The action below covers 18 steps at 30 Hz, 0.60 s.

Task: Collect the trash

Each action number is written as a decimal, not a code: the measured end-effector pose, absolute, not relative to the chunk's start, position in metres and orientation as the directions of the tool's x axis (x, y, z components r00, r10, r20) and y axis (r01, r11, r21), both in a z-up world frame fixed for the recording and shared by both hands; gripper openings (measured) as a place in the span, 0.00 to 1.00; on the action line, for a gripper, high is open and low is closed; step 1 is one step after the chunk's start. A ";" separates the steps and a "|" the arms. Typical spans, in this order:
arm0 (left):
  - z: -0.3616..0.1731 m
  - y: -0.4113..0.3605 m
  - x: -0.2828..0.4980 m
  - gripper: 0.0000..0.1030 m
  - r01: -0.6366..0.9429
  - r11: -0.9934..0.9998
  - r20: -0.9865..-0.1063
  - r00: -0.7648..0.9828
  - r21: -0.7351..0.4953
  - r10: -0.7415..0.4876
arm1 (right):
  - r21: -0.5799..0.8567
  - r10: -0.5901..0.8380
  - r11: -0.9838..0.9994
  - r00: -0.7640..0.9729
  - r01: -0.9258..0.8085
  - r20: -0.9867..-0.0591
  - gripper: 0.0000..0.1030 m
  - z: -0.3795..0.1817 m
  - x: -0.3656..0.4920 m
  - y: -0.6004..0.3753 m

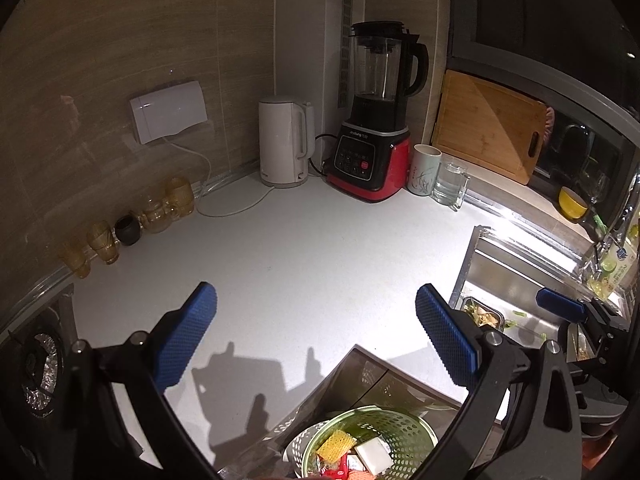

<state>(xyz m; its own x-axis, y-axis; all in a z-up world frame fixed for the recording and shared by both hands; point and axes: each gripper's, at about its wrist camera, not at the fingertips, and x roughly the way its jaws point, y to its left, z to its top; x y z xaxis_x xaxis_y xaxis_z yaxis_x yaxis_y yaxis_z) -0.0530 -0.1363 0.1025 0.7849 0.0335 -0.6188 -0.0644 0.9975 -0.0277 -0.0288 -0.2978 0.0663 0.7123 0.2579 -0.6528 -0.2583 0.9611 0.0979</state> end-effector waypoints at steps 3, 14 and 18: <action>0.103 -0.138 -0.054 0.92 -0.062 0.998 -0.619 0.785 -0.025 0.033 | 0.096 0.258 0.961 0.712 -0.259 -0.653 0.98 0.067 -0.030 -0.299; 0.103 -0.142 -0.057 0.92 -0.060 0.998 -0.618 0.785 -0.021 0.034 | 0.092 0.251 0.963 0.713 -0.254 -0.654 0.98 0.067 -0.032 -0.300; 0.103 -0.139 -0.057 0.92 -0.067 0.997 -0.618 0.785 -0.035 0.031 | 0.094 0.252 0.963 0.710 -0.254 -0.658 0.98 0.067 -0.031 -0.301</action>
<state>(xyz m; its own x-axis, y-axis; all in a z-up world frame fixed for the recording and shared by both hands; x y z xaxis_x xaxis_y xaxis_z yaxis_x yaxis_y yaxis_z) -0.0568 -0.1391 0.1033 0.7855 0.0307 -0.6181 -0.0668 0.9971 -0.0354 -0.0312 -0.3008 0.0665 0.7099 0.2516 -0.6579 -0.2543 0.9626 0.0938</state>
